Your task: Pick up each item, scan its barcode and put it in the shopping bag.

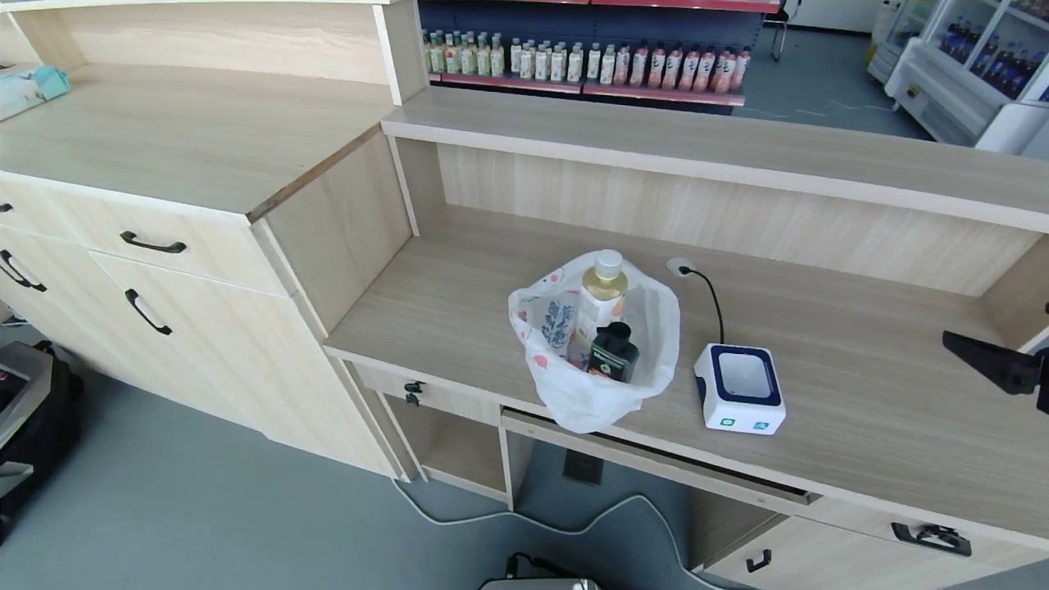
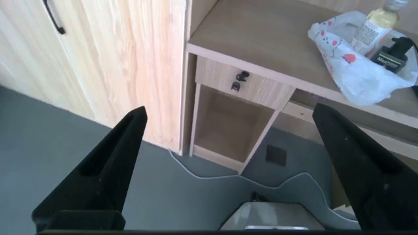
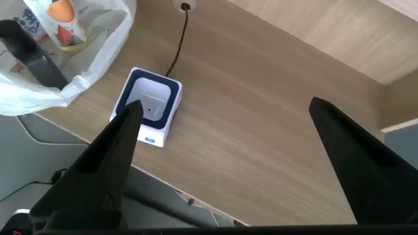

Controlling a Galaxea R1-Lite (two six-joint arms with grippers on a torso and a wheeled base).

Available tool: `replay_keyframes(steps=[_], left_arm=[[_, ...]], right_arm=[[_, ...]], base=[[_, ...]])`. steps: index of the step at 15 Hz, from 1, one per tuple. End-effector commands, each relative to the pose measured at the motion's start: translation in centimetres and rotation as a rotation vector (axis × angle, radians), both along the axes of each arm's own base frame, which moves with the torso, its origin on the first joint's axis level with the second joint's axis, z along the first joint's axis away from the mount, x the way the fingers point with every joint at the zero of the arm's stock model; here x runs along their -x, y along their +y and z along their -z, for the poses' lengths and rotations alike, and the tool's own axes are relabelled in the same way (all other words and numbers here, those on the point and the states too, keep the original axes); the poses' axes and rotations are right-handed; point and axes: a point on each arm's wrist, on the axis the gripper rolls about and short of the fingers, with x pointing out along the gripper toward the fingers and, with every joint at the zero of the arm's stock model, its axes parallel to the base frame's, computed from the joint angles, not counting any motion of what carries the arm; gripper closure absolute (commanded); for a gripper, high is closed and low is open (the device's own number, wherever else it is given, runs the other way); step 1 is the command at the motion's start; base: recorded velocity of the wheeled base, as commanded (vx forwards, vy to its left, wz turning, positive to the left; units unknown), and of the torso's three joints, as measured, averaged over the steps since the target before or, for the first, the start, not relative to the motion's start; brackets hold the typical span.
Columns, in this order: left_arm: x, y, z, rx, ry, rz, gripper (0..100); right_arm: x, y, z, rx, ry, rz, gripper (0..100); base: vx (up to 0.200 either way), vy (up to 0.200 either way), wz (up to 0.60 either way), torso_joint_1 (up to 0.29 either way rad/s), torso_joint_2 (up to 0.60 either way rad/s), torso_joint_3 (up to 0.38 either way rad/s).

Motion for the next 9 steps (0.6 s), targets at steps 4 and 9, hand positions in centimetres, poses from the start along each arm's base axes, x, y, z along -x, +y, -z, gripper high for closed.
replay_keyframes(steps=[4,9], left_arm=[[0.0,0.0,0.0,0.0,-0.001,0.001,0],[0.0,0.0,0.0,0.0,-0.001,0.001,0]], right_arm=[[1.1,0.2,0.7,-0.059,0.014,0.072,0],[5.3,1.4,4.4,-0.06,-0.024,0.082,0]], base=[[0.0,0.0,-0.6,0.004,0.0,0.002],[0.0,0.0,0.0,0.0,0.0,0.0]])
